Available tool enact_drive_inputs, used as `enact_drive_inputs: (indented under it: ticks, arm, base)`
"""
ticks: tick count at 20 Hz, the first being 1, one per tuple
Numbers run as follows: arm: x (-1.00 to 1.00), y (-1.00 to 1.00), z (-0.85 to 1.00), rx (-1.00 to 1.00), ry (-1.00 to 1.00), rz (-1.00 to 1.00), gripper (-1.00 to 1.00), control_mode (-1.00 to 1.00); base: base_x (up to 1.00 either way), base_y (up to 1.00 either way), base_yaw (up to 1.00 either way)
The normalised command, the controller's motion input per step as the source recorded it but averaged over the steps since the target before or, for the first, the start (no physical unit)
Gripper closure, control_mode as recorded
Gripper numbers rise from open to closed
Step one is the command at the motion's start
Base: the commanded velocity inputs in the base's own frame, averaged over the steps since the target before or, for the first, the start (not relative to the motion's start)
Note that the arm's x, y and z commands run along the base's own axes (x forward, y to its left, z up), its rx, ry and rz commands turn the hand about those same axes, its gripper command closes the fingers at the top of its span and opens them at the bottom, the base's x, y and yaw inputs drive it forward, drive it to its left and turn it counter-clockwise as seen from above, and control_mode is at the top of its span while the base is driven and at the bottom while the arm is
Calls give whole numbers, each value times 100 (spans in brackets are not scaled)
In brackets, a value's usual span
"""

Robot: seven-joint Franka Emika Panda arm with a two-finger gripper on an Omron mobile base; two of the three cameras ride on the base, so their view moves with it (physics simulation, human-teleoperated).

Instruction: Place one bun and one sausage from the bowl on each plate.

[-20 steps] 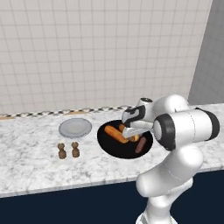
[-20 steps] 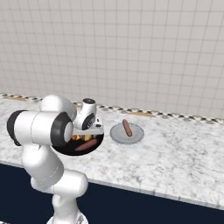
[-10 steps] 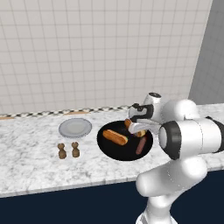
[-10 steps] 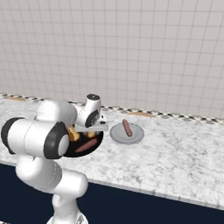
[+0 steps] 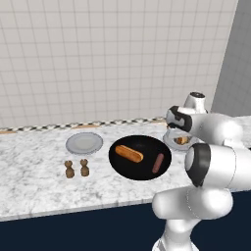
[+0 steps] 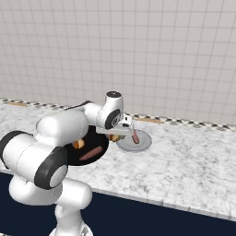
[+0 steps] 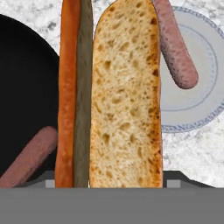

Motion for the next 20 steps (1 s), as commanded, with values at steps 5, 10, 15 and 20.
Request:
enact_drive_inputs:
  ticks: [5,10,15,20]
  arm:
    - [40,-6,-34,-6,6,0,100,-100]
    - [28,-35,-55,-12,0,1,100,-100]
    - [33,-5,-14,-2,0,0,-100,-100]
    - [37,-15,6,3,0,0,-100,-100]
  base:
    - [0,0,0]
    - [0,0,0]
    - [0,0,0]
    - [0,0,0]
